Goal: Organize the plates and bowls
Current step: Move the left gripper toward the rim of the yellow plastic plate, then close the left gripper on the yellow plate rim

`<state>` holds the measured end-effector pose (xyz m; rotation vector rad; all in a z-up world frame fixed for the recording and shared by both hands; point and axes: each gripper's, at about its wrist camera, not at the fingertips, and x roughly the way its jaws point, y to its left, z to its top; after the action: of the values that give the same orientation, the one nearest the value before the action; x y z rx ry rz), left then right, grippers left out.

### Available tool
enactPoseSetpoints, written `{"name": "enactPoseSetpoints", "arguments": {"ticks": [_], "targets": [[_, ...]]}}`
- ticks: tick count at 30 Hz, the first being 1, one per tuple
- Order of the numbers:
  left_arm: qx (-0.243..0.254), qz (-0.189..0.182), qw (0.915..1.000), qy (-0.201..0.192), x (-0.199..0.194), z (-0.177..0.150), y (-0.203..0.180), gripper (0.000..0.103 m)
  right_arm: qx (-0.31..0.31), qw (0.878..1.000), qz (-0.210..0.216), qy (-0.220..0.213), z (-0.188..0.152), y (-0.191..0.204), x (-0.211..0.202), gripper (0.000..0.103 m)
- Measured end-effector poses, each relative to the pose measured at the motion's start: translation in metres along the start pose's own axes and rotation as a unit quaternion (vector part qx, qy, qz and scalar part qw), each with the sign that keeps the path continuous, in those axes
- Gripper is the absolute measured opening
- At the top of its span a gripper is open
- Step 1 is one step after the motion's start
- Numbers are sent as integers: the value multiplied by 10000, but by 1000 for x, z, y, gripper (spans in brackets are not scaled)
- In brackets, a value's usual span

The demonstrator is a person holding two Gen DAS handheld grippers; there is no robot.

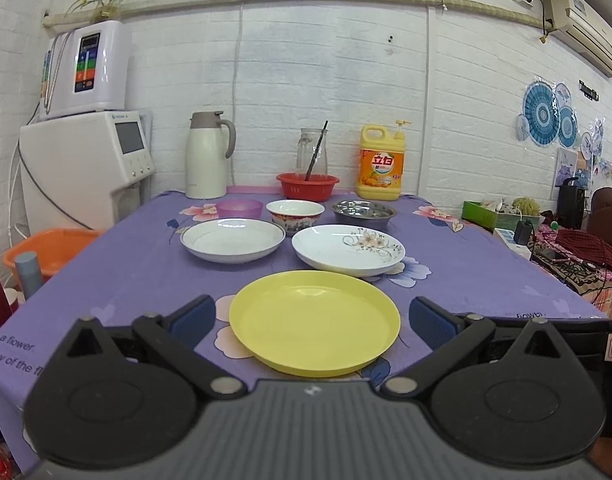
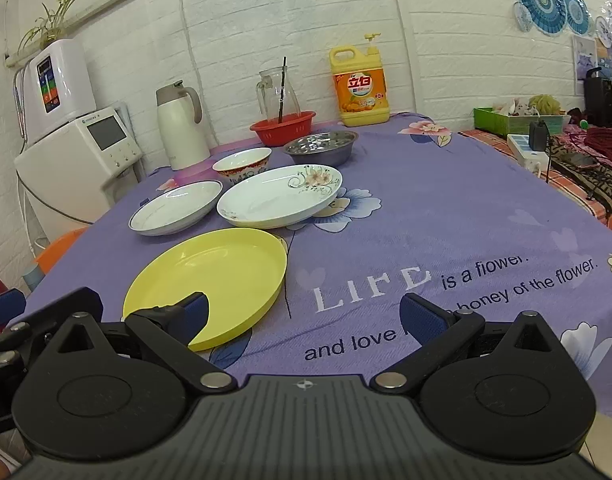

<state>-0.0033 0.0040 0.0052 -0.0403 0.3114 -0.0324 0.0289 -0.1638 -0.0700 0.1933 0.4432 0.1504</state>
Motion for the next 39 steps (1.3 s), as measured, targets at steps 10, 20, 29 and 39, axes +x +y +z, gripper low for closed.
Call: {"name": "enactPoseSetpoints", "arguments": {"ticks": [10,20,29,39], "targets": [[-12,14,10000,44,5,-1,2,103,13,10000,-3,15,-1,1,2,103],[-113,115,9998,155,19,-3,14,103,2,9998,15,175,0,0,16,103],[-688,213,9936,874,86,0,68,103,-141,9978,83,638,0,0,67,103],[-587,-224,9836,1692,156,1,92,102,-958,9908,-37,960,13,18,115,103]]}}
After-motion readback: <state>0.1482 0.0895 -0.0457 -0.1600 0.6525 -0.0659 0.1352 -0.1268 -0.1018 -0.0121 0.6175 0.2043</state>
